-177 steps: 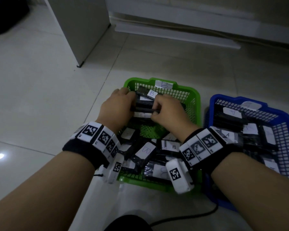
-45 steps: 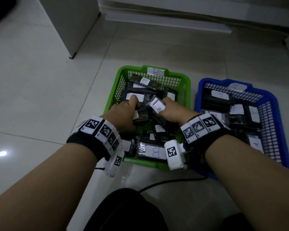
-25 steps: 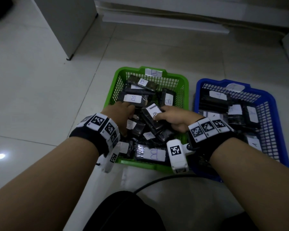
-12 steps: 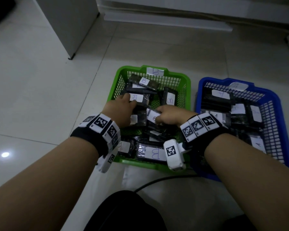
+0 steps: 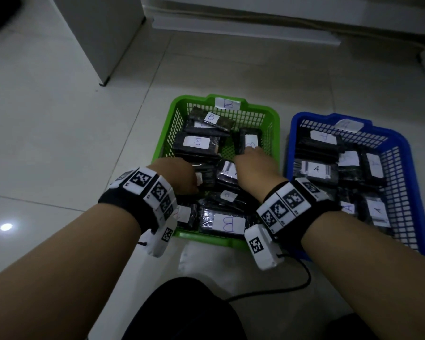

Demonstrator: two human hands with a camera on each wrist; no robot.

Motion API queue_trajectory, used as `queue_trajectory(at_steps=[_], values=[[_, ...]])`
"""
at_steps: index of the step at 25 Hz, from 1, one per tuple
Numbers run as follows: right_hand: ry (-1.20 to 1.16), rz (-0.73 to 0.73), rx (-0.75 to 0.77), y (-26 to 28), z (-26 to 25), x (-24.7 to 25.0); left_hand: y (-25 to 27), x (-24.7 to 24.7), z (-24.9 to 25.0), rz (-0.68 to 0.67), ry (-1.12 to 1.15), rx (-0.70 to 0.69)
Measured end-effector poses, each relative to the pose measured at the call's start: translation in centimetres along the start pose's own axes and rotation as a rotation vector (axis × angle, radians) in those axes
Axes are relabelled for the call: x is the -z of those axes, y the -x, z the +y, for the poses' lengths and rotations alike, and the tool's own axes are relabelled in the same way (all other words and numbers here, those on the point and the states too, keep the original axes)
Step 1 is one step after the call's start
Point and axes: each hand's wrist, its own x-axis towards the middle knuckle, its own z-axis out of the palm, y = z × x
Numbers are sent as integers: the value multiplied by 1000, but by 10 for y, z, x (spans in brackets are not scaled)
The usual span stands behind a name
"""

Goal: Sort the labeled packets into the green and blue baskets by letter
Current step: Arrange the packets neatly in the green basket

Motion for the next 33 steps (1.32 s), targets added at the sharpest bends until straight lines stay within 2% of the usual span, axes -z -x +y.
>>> queue_trajectory(at_steps=[2,5,8,12,17,20,24,28,30,33], values=[[-85,19,41,1,-2,0,1,-1,-2,31,-5,15],[-134,-99,146,1,-1,-1,-2,-6,-9,109,26,21],[-174,-126,162,0,3,-1,-2,-10,-12,201,125,16],[-190,-208,155,2,8,4,-2,-13,-10,164,80,-83],[-191,-246,144,6,11,4,-3,-17,-16,149,162,-96],[-202,-177,124,11,10,1,0,-13,-18,205,149,-92],[-473,-116,39,6,13,6,0,-13,-17,193,126,-68],[-836,107,-249,-7,20,23,0,-13,-17,197,164,-45],[-845,185,-347,-21,21,27,1,-11,-15,191,152,-33],[-868,163,-332,-43,16,21,0,-10,-14,183,91,-45]])
